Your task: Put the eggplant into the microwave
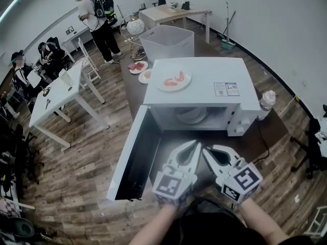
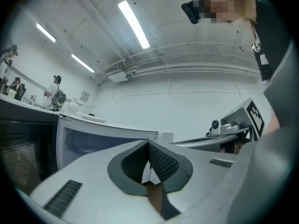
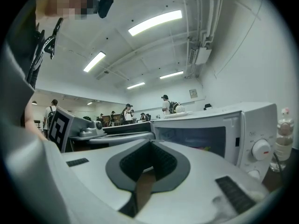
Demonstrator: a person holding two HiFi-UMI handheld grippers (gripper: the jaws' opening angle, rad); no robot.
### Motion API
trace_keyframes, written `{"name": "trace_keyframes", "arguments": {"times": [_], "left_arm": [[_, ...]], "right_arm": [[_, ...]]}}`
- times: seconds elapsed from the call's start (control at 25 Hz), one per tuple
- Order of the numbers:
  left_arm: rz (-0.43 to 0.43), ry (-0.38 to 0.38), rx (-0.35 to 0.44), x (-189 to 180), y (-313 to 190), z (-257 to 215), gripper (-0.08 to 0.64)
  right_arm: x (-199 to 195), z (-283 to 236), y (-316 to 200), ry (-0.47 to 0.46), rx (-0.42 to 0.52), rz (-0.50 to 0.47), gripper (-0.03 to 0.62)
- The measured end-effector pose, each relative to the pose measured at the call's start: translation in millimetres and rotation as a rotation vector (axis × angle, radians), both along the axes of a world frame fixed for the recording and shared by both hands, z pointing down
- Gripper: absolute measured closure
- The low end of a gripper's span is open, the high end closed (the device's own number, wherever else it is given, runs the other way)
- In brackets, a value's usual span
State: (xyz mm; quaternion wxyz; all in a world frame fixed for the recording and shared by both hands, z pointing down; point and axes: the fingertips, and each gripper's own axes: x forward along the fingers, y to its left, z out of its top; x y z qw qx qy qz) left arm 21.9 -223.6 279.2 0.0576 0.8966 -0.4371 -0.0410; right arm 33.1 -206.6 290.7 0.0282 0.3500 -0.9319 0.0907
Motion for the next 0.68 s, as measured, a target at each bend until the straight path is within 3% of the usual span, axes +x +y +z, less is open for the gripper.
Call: {"name": "trace_keyframes", "arguments": {"times": [0.16, 0.68], "left_arm": [[-0.006, -0.025, 0.034, 1.6, 3.9, -6.2, 0.558], [-0.060, 0.013, 0.022, -12.7, 9.7, -14.3, 0.558]], "right_arm": [[3.8, -5.1, 1.4, 0.017, 0.014, 0.020, 0.592], [-3.5, -14.7, 7.5, 0.061, 0.025, -0.007, 0.592]]}}
